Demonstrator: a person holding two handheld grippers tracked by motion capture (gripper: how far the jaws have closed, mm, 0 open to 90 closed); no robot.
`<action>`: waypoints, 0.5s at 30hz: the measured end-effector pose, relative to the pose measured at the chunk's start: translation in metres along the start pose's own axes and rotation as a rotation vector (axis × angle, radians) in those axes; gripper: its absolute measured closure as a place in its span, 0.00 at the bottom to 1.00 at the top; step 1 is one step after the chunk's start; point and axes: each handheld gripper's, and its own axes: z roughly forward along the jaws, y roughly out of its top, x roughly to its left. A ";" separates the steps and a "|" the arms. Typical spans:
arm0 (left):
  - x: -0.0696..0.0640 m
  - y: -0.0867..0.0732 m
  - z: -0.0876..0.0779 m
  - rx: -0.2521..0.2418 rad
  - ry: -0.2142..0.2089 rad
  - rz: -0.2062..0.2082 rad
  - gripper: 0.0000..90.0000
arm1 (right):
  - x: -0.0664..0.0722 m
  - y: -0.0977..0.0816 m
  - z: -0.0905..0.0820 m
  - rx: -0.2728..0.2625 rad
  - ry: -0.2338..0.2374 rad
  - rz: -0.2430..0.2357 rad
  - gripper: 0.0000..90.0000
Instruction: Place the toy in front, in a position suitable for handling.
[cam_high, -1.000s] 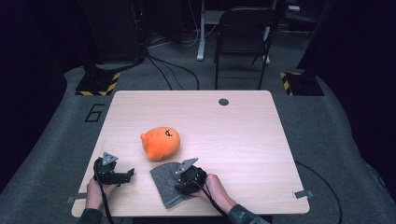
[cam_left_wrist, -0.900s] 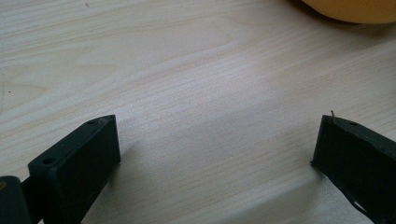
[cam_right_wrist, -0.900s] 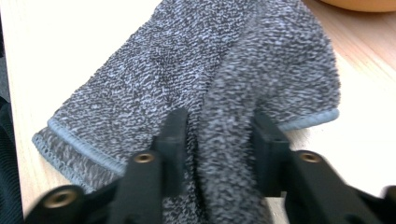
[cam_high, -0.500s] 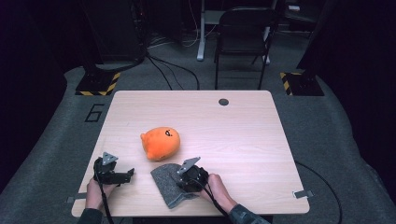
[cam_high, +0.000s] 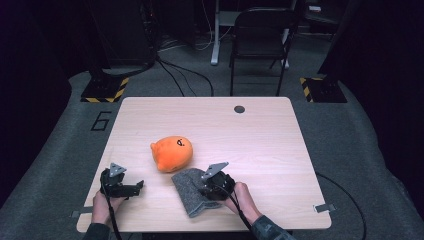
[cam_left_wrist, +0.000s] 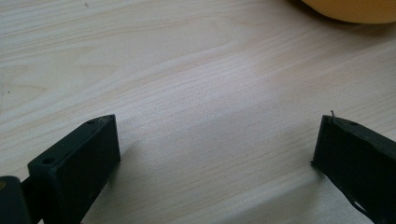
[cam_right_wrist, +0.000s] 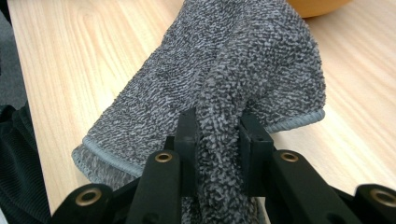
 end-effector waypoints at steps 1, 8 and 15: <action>0.000 0.000 0.000 -0.003 -0.001 -0.001 0.00 | -0.001 0.000 -0.002 -0.003 -0.002 0.002 0.81; 0.000 0.000 0.000 -0.003 0.000 -0.002 0.00 | -0.011 -0.007 -0.013 0.001 -0.015 0.024 0.80; 0.000 0.000 0.000 -0.001 0.000 -0.002 0.00 | -0.021 -0.020 -0.029 -0.006 -0.048 0.093 0.80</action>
